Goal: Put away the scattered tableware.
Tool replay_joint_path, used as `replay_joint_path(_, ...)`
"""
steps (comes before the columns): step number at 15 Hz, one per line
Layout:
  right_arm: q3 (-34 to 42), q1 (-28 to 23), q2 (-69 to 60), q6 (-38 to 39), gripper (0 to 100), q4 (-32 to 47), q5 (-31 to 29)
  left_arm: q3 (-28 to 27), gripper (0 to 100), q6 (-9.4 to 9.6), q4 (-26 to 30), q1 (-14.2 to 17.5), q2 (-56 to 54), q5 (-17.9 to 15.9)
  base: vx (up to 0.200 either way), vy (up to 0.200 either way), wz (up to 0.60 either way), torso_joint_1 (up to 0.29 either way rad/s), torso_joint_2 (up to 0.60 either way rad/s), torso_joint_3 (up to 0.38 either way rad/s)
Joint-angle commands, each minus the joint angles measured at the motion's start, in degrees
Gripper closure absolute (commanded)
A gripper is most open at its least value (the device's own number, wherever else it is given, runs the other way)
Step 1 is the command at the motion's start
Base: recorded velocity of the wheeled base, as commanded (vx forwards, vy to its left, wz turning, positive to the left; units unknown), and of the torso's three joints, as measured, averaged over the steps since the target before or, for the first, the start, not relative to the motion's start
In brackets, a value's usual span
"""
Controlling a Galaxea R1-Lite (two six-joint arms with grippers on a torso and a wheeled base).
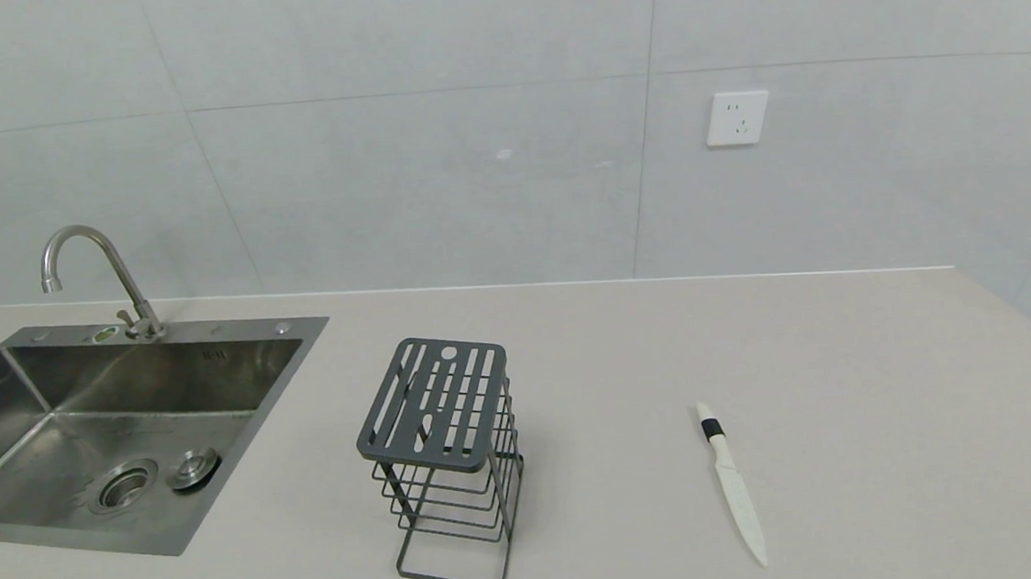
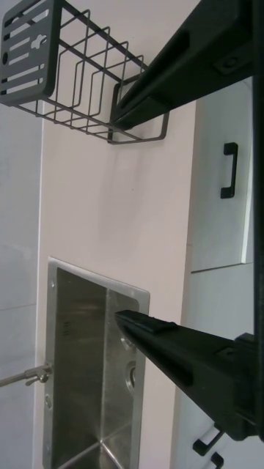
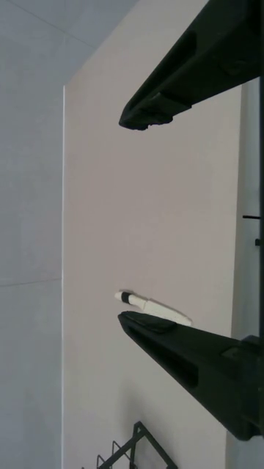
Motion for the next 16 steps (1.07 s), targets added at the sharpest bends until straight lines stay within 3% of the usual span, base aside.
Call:
replay_joint_path(1, -0.13, 0.0, 0.0, -1.05, 0, -6.19, 0.65, 0.0, 0, -0.04, 0.03, 0.09, 0.07, 0.01, 0.0, 0.0, 0.0, 0.0, 0.0, 0.0)
replay_joint_path(4, -1.53, -0.7, 0.97, -2.9, 0, -4.7, 9.44, 0.0, 0, 0.04, 0.03, 0.0, 0.07, 0.01, 0.0, 0.0, 0.0, 0.0, 0.0, 0.0)
replay_joint_path(8, -10.76, -0.62, 12.31, -9.05, 0, 6.37, 21.48, 0.0, 0, 0.13, 0.03, 0.0, 0.07, -0.08, 0.0, 0.0, 0.0, 0.0, 0.0, 0.0)
replay_joint_path(11, -10.5, 1.85, 19.78, -11.6, 0, 11.03, 25.78, 0.0, 0, 0.22, 0.03, 0.0, 0.07, 0.01, 0.0, 0.0, 0.0, 0.0, 0.0, 0.0)
replay_joint_path(16, -8.65, 9.67, 30.24, -12.3, 0, 11.47, 25.52, 0.0, 0, 0.22, 0.03, 0.0, 0.07, -0.08, 0.0, 0.0, 0.0, 0.0, 0.0, 0.0)
